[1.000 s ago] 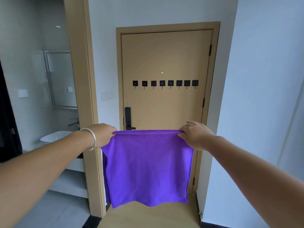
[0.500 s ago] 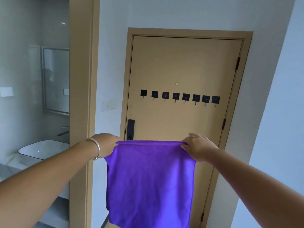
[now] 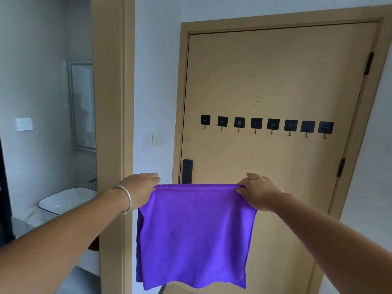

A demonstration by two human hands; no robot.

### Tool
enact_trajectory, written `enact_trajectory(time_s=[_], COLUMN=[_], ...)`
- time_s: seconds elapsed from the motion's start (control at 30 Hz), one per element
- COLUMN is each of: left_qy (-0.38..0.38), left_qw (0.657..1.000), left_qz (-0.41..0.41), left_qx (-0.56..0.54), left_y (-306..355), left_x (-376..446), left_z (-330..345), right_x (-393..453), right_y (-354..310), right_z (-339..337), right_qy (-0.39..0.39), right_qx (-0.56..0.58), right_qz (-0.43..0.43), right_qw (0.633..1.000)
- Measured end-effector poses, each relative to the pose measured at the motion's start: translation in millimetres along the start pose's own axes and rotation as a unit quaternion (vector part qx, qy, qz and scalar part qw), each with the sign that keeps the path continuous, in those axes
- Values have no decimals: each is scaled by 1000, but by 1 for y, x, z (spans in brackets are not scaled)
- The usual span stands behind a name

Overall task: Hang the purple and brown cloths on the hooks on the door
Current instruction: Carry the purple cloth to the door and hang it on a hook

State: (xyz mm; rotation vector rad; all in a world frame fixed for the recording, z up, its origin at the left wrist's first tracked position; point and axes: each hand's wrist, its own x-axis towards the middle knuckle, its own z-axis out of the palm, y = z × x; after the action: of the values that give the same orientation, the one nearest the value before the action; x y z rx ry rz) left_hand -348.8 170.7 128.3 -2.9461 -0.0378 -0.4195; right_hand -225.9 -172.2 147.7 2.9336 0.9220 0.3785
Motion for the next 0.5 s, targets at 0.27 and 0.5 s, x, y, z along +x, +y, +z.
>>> enact_trajectory(time_s=[0.27, 0.5], left_qy=[3, 31], left_qw=[999, 997], left_qz=[-28, -46], left_qx=[25, 49], left_y=[-43, -62], left_x=[121, 185], left_z=[21, 37], right_x=[143, 238], right_y=[36, 56], right_z=[21, 45], right_qy=[33, 41], right_qx=[36, 66], right_qz=[-29, -45], right_qw=[998, 996])
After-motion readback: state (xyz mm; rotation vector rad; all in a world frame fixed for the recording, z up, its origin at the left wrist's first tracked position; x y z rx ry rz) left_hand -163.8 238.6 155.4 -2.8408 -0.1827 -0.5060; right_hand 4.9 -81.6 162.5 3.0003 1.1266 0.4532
